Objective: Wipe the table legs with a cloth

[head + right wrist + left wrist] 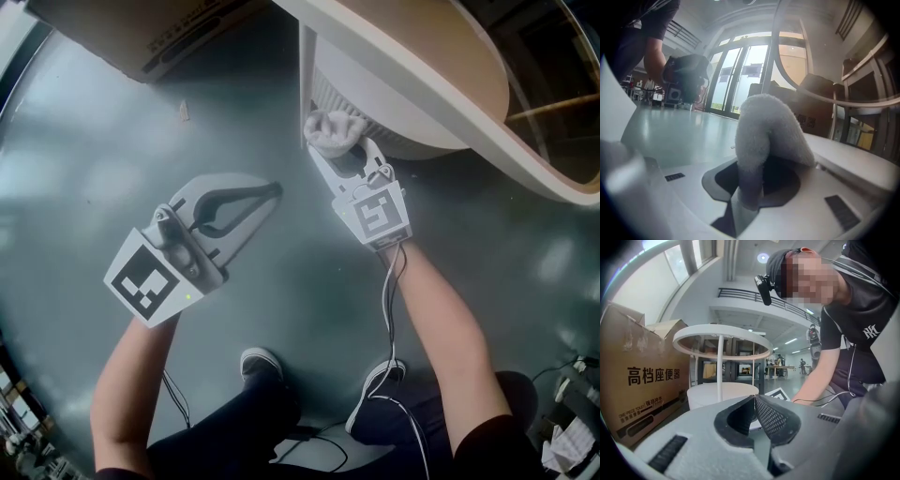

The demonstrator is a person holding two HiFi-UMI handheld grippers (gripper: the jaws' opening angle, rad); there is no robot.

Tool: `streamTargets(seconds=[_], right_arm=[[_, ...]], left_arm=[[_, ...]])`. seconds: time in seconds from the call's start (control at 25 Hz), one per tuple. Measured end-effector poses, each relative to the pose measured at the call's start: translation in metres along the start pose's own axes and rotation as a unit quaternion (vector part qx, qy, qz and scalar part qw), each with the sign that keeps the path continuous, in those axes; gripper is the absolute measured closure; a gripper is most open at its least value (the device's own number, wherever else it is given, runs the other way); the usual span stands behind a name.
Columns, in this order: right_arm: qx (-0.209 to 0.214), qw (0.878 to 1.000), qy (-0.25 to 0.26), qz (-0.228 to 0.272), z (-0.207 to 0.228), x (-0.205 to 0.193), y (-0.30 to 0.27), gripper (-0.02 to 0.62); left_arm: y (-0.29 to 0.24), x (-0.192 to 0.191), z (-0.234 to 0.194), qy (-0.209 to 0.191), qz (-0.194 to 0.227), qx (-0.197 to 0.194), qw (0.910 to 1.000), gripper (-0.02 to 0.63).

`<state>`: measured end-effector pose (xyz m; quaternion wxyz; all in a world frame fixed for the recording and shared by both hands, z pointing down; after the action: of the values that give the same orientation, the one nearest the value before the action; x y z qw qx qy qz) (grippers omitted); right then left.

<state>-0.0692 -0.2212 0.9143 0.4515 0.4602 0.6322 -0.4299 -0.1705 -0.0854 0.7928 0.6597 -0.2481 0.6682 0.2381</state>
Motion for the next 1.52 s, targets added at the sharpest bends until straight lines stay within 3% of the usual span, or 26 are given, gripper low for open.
streamTargets(seconds=[0.4,0.48,0.64,0.84,0.96,1.04,1.16,1.36,1.52], right_arm=[[0.005,0.997,-0.043,-0.057,-0.010,-0.058,-0.010,0.512],[0.001,0.996,-0.054,-0.065,-0.005,-0.065,-0.010,0.512],[-0.004,0.994,-0.072,-0.083,-0.007,-0.070,-0.011,0.512],[0.005,0.990,-0.082,-0.119,-0.015,-0.083,-0.015,0.512],[0.001,0.987,-0.102,-0.128,-0.008,-0.081,-0.017,0.512],[-0.008,0.987,-0.106,-0.117,-0.004,-0.065,-0.009,0.512],[-0.029,0.992,-0.105,-0.061,-0.005,-0.011,0.018,0.512],[0.026,0.994,-0.061,0.091,-0.027,0.131,0.026,0.512],[0.010,0.991,-0.068,0.114,-0.023,0.203,0.008,0.512]], left_arm=[[-0.004,-0.020,0.003,-0.005,-0.022,-0.014,0.9996,0.601],[-0.011,-0.035,-0.002,-0.006,-0.034,0.004,0.9994,0.601],[-0.023,-0.081,-0.015,0.018,-0.058,0.091,0.9940,0.601],[-0.043,-0.125,-0.017,0.014,-0.095,0.105,0.9899,0.601],[-0.047,-0.146,-0.020,0.043,-0.108,0.127,0.9851,0.600],[-0.044,-0.153,-0.019,0.045,-0.113,0.122,0.9850,0.600],[-0.031,-0.148,-0.018,0.040,-0.105,0.116,0.9870,0.601],[-0.005,-0.103,-0.054,0.027,-0.033,0.170,0.9846,0.601],[0.005,-0.065,-0.075,0.012,0.018,0.196,0.9803,0.601]])
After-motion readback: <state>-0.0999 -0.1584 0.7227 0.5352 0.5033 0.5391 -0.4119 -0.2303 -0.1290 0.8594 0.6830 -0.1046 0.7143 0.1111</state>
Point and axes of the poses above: the fingertips, and each gripper's own axes: y backward along the fingers, z to its right, x out of its top, the point moved 7 cm from there along y, backward along the fingers, and after that the axes turned 11 degrees about z, right-handed, at the moved point
